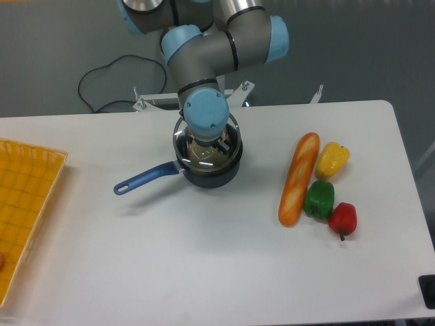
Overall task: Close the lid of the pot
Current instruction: 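Press and adjust the lid so it seats on the saucepan rim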
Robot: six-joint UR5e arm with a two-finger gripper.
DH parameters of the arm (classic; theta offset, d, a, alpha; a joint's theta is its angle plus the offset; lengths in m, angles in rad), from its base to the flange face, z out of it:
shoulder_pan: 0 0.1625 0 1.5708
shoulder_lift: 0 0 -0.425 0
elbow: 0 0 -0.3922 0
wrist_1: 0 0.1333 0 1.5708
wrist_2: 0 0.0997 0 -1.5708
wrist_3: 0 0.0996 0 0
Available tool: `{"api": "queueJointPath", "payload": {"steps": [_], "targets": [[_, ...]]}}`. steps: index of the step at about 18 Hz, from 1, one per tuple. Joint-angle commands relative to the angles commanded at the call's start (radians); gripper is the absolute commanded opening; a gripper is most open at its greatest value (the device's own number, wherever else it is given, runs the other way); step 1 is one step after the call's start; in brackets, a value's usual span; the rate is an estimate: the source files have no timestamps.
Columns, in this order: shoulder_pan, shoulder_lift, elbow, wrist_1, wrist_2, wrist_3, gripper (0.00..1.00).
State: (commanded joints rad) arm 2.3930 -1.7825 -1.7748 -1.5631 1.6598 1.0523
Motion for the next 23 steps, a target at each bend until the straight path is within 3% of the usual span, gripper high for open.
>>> {"api": "queueJointPath", "payload": {"steps": [13, 20, 23], "targets": [[-0.005, -0.009, 0.000, 0.000, 0.002, 0.000, 0.58], [-0.005, -0.009, 0.000, 0.000, 0.002, 0.000, 0.71], [-0.006, -0.011, 0.000, 0.000, 0.002, 0.000, 0.72]]}}
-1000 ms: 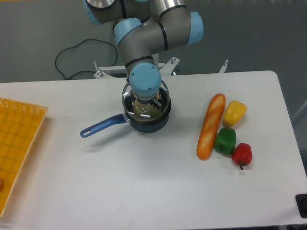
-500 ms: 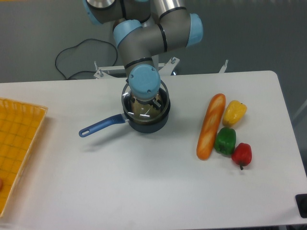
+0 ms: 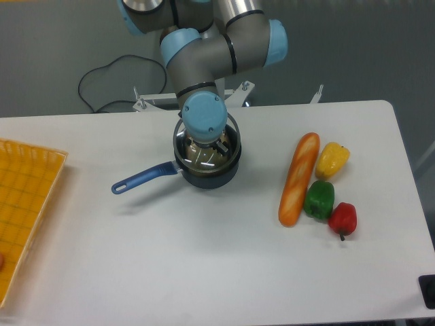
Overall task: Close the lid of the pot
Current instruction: 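Press and adjust the lid so it seats on the saucepan rim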
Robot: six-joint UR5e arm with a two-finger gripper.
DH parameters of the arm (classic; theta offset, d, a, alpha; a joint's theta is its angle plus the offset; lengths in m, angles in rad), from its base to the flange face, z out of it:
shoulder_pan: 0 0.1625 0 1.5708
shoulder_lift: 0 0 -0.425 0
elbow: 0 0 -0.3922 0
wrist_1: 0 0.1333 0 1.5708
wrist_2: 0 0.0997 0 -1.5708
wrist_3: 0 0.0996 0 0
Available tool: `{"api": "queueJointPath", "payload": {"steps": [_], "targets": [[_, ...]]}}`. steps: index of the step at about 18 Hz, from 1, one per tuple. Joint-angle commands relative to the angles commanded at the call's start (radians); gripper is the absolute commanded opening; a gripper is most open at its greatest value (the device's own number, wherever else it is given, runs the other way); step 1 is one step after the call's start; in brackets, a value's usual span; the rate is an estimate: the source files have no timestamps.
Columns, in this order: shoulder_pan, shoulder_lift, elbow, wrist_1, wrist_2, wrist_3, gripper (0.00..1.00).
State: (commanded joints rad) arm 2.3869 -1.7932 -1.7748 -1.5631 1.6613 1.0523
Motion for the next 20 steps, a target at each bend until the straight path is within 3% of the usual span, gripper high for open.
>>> {"api": "queueJointPath", "payload": {"steps": [11, 15, 20], "targets": [[0.002, 0.002, 0.008, 0.000, 0.000, 0.002, 0.89], [0.002, 0.002, 0.032, -0.005, 0.000, 0.002, 0.98], [0.005, 0.003, 0.083, -0.009, -0.008, 0.000, 1.00]]}}
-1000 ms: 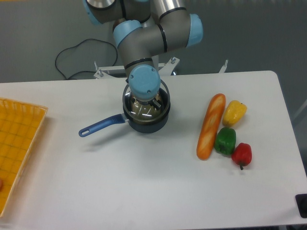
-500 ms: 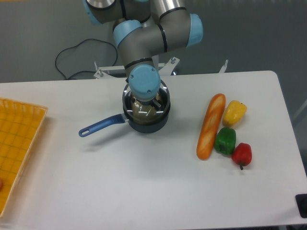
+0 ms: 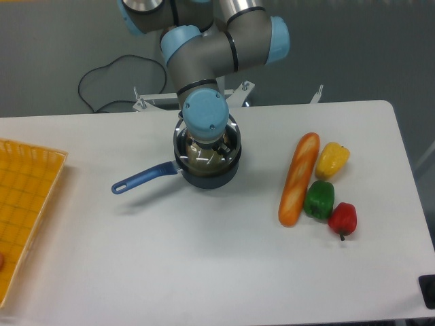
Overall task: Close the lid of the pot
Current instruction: 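Press and adjust the lid so it seats on the saucepan rim, then open the gripper and release the lid knob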
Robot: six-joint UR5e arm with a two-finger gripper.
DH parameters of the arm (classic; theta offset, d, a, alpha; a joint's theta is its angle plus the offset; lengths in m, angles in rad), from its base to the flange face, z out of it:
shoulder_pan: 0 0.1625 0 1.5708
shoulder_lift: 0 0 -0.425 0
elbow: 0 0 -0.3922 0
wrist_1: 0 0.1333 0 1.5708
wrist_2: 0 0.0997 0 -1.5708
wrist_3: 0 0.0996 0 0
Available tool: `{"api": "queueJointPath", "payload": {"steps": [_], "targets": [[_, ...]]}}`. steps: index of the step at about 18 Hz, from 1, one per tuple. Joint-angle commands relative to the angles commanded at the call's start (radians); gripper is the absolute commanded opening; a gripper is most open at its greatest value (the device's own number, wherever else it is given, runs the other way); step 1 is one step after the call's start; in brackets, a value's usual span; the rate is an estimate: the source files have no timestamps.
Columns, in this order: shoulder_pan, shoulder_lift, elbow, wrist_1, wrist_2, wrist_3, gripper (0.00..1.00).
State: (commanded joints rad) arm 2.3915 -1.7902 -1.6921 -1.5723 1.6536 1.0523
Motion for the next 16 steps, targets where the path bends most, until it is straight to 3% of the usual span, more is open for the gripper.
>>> {"api": "queueJointPath", "payload": {"steps": [11, 16], "targets": [[0.023, 0.011, 0.138, 0.021, -0.002, 0.011, 1.00], [0.037, 0.006, 0.140, 0.201, 0.003, 0.011, 1.00]]}}
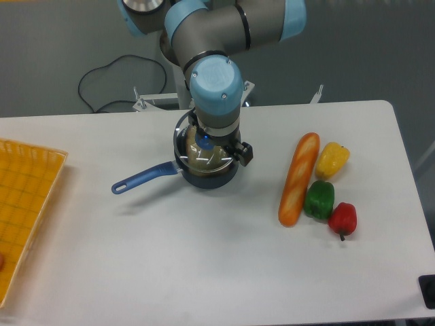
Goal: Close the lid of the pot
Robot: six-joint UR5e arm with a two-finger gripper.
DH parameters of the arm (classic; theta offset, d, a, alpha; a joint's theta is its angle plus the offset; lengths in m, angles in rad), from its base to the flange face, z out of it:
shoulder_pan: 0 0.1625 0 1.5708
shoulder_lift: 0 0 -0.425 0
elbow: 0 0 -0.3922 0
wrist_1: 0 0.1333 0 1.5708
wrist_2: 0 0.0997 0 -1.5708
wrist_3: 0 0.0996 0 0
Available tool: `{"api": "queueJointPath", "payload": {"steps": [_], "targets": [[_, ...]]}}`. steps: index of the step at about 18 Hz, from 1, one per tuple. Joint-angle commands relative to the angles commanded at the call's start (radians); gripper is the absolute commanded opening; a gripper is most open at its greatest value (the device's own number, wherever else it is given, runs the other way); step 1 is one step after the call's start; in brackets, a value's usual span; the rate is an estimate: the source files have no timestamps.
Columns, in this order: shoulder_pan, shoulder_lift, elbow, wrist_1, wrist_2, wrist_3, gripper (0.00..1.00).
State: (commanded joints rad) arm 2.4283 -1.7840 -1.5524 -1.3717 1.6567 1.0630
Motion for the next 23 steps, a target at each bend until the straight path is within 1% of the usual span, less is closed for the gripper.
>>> {"api": "queueJointPath", "payload": {"steps": [1, 3, 5, 8, 9, 11, 15, 19, 23], "targets": [[0.005, -0.002, 0.000, 0.023, 0.002, 0.000, 1.00], [0.032, 0.001, 0.006, 0.040, -0.003, 0.011, 1.00], [0.057, 0.000, 0.018, 0.030, -0.006, 0.075, 1.00], [0.107, 0.003, 0.032, 0.029, -0.008, 0.222, 1.00], [0.113, 0.002, 0.040, 0.029, -0.006, 0.241, 1.00], [0.124, -0.002, 0.052, 0.031, -0.014, 0.235, 1.00], [0.164, -0.018, 0.098, 0.026, -0.069, 0.256, 1.00], [0.213, -0.035, 0.113, 0.025, -0.077, 0.405, 1.00], [0.232, -0.052, 0.117, 0.031, -0.075, 0.442, 1.00]]}}
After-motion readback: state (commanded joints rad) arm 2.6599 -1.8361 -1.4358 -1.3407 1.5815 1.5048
